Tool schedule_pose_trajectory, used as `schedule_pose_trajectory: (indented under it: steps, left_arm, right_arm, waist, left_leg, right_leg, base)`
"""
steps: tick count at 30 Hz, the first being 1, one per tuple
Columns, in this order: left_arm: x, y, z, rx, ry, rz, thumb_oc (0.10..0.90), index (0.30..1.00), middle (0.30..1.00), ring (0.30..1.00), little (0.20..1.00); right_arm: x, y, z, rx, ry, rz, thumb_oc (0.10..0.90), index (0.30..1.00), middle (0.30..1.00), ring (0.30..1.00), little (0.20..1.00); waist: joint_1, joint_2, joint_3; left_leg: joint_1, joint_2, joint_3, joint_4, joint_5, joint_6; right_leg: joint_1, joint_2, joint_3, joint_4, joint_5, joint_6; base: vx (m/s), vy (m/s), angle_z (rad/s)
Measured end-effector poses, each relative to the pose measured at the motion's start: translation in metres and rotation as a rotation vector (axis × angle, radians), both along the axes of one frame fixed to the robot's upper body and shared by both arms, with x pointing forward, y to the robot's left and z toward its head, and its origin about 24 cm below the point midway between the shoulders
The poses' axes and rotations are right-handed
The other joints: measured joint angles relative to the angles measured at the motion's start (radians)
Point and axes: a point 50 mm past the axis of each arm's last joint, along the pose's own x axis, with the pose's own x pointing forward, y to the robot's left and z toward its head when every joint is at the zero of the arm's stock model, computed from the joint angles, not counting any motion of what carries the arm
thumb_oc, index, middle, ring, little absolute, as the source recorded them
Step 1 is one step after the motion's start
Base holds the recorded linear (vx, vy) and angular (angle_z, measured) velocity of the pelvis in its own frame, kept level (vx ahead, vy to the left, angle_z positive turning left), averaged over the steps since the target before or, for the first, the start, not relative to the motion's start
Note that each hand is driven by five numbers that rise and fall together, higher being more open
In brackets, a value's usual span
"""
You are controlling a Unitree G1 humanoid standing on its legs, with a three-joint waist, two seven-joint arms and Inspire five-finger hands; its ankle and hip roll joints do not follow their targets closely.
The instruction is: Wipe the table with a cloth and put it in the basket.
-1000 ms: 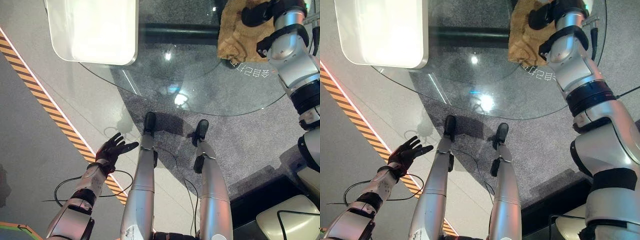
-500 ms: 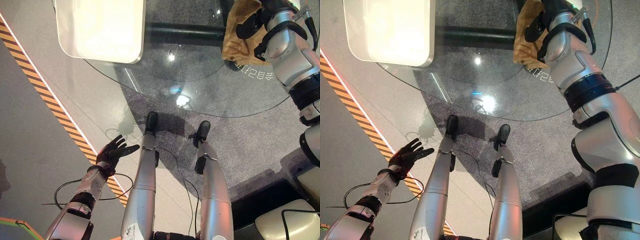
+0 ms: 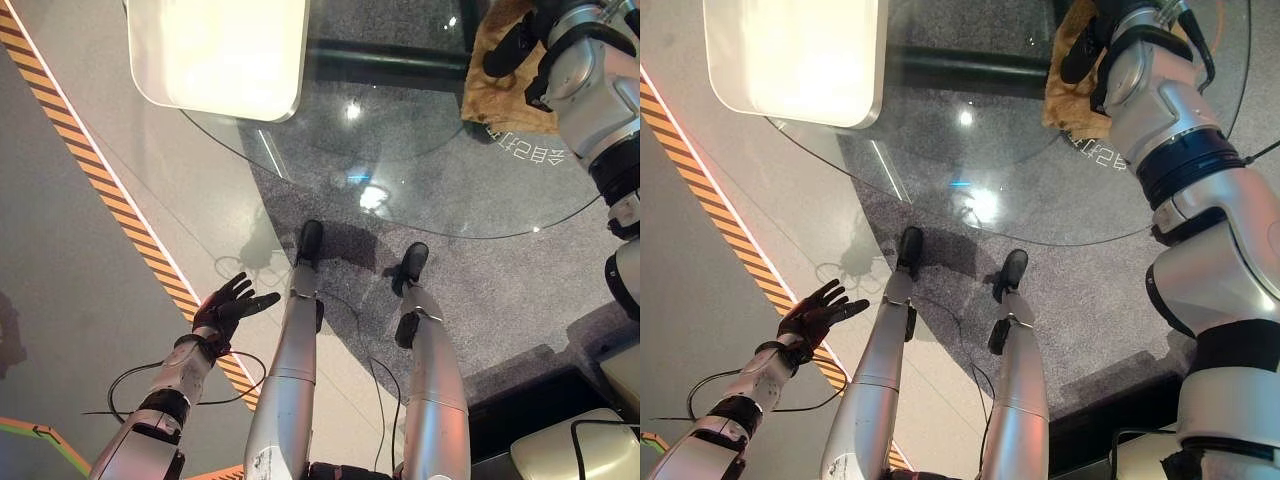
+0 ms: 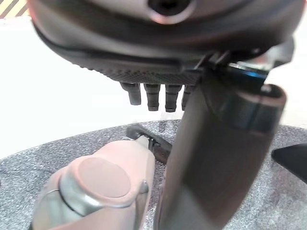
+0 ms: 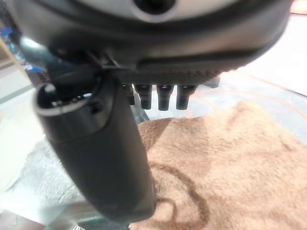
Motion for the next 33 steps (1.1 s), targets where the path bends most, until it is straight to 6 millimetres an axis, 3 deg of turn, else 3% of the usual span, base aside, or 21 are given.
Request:
schedule_pose_trajectory:
  steps: [16, 33]
  left_arm:
    - [0.001, 0.001, 0.004, 0.018, -0.006, -0.027, 0.8, 0.9, 0.9, 0.9, 0.9]
    - [0.0, 0.002, 0.005, 0.02, -0.004, -0.035, 0.8, 0.9, 0.9, 0.9, 0.9]
  right_arm:
    - [-0.001, -0.001, 0.008, -0.243, 0.074, -0.119, 0.8, 0.9, 0.9, 0.9, 0.9]
    - [0.0, -0.007, 0.004, -0.279, 0.128, -0.173, 0.8, 0.9, 0.9, 0.9, 0.9]
  waist:
    - [0.017, 0.007, -0.002]
    - [0.018, 0.007, -0.002]
  left_leg:
    - [-0.033, -0.006, -0.011, 0.022, 0.001, -0.002]
    - [-0.034, -0.007, -0.012, 0.026, 0.001, -0.002]
  right_leg:
    - [-0.033, -0.005, -0.005, 0.033, -0.01, -0.001]
    - [-0.033, -0.006, -0.005, 0.036, -0.01, -0.001]
  base:
    - [0.0, -0.001, 0.0]
    - [0.0, 0.0, 0.0]
